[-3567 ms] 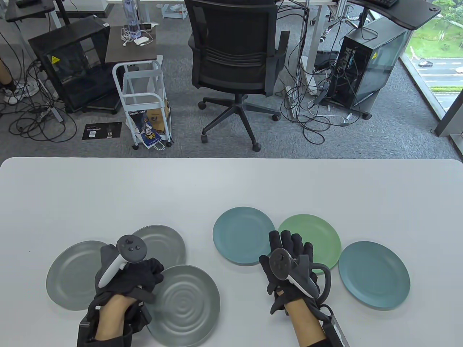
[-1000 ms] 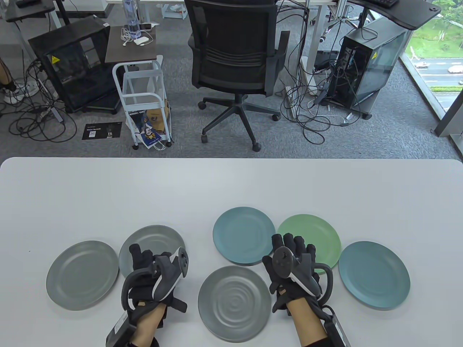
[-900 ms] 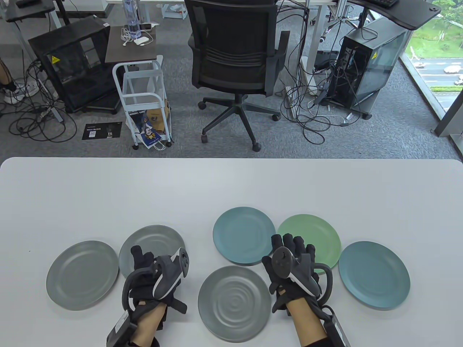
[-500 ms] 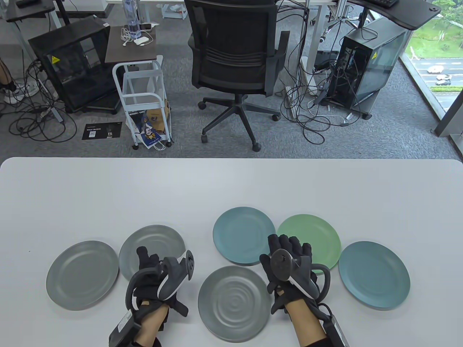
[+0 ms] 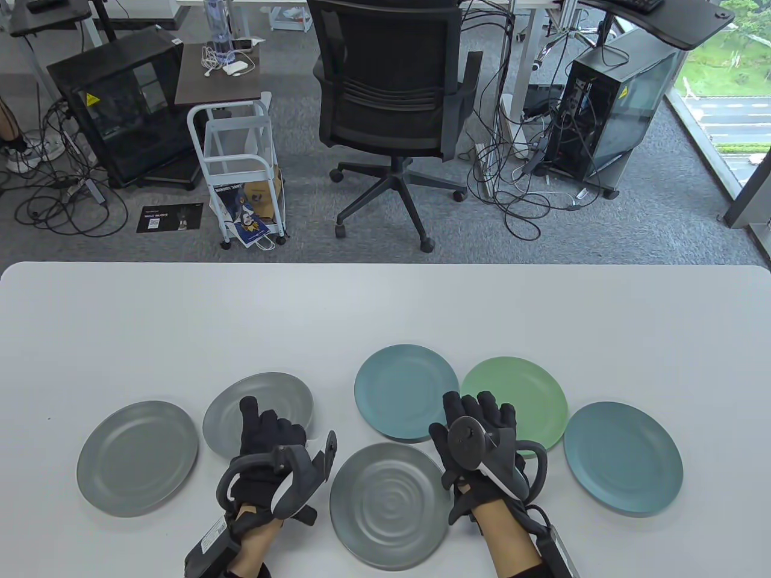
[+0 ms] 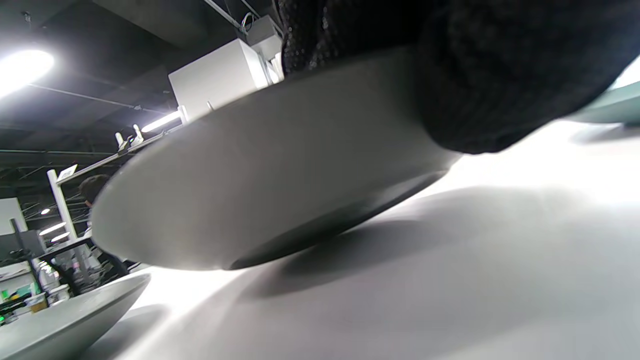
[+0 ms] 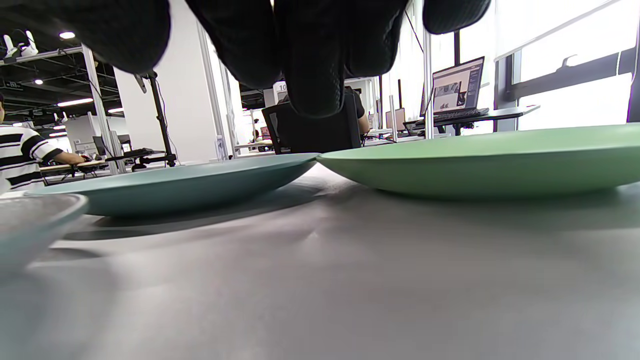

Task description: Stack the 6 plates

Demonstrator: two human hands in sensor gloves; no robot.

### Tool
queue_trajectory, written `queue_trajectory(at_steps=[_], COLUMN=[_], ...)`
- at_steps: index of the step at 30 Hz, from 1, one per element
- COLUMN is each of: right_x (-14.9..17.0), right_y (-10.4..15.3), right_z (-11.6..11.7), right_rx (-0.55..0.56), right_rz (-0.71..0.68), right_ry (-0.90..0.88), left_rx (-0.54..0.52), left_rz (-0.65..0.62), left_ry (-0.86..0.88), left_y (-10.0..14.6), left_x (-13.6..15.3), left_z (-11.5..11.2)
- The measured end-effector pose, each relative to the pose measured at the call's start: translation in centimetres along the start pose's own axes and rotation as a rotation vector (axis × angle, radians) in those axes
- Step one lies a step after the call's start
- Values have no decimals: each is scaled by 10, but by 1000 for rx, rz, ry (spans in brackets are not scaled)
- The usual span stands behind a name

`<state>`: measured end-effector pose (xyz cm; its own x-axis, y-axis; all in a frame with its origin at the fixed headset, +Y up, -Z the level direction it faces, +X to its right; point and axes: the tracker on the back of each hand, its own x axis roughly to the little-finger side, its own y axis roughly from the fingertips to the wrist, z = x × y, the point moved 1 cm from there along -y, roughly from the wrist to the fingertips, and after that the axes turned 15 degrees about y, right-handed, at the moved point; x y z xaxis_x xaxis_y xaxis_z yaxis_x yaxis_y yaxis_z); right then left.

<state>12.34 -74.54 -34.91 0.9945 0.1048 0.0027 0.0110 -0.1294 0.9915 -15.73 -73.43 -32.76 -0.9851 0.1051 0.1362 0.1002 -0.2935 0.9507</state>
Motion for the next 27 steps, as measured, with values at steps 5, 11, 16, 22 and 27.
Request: queue_trajectory(at_steps=[5, 11, 16, 22, 27], right_x=[-3, -11, -20, -28, -34], right_y=[1, 3, 5, 8, 7], right_z=[-3, -5, -9, -14, -12], right_rx=[24, 35, 71, 106, 82], right_rz=[2, -23, -51, -70, -83], right_ry=[-35, -50, -23, -36, -83], left_rx=[-73, -149, -205, -234, -254], left_rz=[-54, -131, -200, -255, -306], left_ry=[28, 51, 72, 91, 100], left_y=[6, 16, 25, 33, 39], left_x=[-9, -20, -32, -43, -51], left_z=[10, 24, 34, 39, 42])
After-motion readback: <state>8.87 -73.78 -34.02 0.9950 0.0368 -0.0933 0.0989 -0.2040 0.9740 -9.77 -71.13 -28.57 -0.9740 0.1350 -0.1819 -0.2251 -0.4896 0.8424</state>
